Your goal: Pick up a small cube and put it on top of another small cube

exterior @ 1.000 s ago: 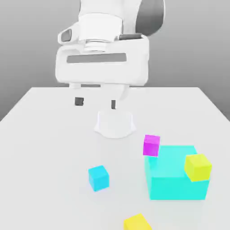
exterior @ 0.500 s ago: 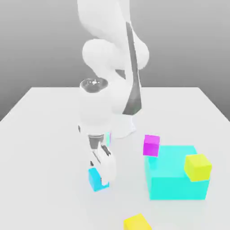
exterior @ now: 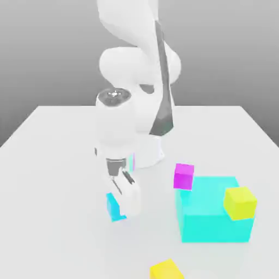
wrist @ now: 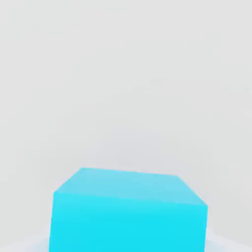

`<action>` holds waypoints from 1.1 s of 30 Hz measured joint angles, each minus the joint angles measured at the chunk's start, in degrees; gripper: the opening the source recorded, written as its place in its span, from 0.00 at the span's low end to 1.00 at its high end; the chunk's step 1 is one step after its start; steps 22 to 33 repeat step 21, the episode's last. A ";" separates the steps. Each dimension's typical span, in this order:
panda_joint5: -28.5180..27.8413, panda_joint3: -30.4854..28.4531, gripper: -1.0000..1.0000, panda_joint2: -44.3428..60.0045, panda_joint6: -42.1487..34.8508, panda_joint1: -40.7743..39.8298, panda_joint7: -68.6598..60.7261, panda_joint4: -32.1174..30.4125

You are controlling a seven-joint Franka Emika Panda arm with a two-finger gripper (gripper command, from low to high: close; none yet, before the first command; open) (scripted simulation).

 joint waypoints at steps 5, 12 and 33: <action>1.83 4.35 0.00 -4.27 -11.78 9.40 -8.89 7.82; 4.35 13.37 0.00 -8.20 -28.77 21.85 -22.84 20.98; 1.04 15.46 1.00 -0.62 -21.43 23.71 -22.50 20.82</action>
